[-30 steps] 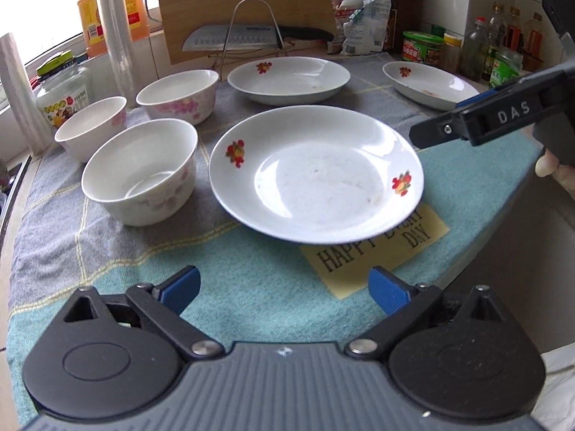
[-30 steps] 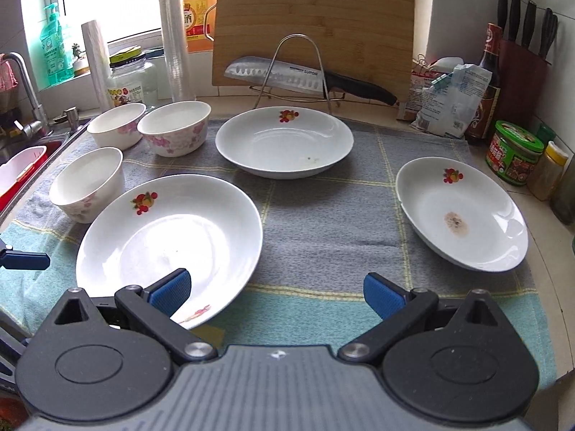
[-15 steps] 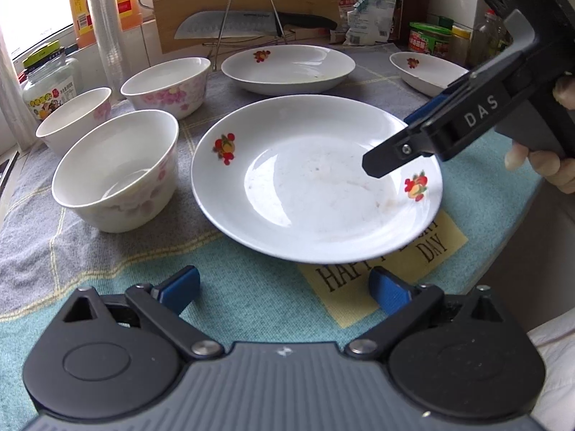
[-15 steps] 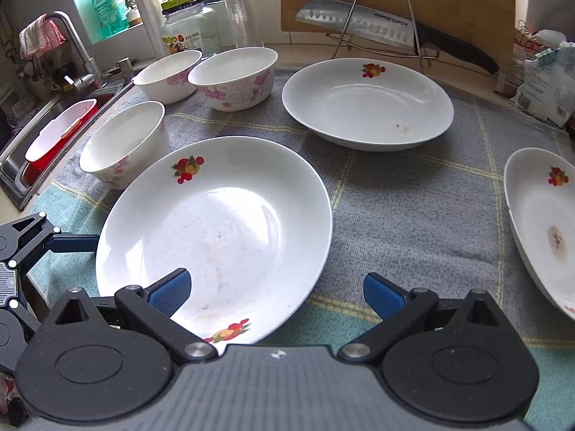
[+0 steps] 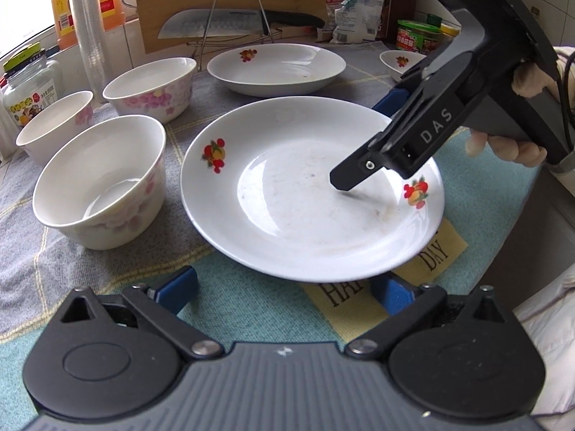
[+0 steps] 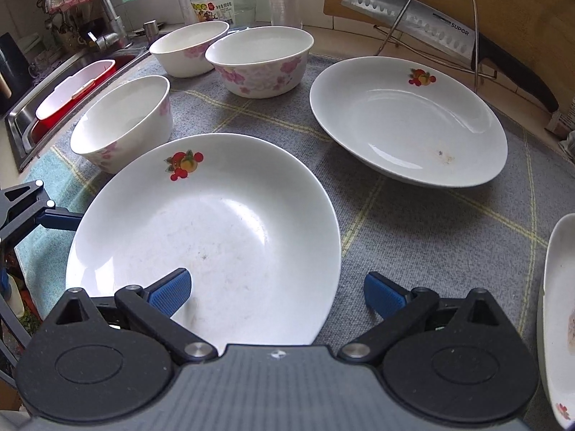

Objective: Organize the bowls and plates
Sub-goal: 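Move the right tool to the rim of the large red-flower white plate, then close the right tool on the large plate rim and lift it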

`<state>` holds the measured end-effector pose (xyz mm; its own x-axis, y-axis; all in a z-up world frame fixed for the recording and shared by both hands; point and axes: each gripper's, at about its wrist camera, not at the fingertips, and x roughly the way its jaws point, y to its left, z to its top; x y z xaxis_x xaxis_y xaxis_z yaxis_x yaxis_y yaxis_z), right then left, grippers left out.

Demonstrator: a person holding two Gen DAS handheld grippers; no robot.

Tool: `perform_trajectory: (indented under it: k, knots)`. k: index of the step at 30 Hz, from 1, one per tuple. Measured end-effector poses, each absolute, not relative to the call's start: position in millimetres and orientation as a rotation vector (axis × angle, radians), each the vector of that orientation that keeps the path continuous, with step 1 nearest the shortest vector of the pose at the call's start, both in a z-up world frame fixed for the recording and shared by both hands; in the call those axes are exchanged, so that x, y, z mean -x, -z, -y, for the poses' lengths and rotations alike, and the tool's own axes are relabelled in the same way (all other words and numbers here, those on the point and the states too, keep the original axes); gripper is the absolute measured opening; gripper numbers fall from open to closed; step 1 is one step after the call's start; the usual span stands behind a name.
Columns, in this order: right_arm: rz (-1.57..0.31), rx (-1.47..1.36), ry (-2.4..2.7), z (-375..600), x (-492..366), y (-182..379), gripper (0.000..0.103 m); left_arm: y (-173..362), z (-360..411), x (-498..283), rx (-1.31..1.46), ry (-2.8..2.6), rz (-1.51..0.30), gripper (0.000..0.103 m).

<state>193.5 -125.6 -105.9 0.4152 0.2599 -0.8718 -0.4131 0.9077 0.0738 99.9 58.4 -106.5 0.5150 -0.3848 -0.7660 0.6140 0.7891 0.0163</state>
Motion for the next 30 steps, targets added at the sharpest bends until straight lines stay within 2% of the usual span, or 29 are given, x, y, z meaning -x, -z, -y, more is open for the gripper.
perform_trajectory:
  k: [12,22,30]
  knots:
    - [-1.076,0.123,-0.359,120.1,-195.7,105.3,0.103,106.8,-68.9,-116.2,-0.377,0.779,-0.796,0.102]
    - [-1.08,0.039,-0.498,124.3,-202.9,96.5,0.103,106.2,-70.1,-118.1,-0.42,0.828,-0.774,0.102]
    - [-1.111,-0.002,-0.603,139.4,-216.1,96.8,0.094,105.4,-64.3,-110.4,-0.42,0.794,-0.753,0.101]
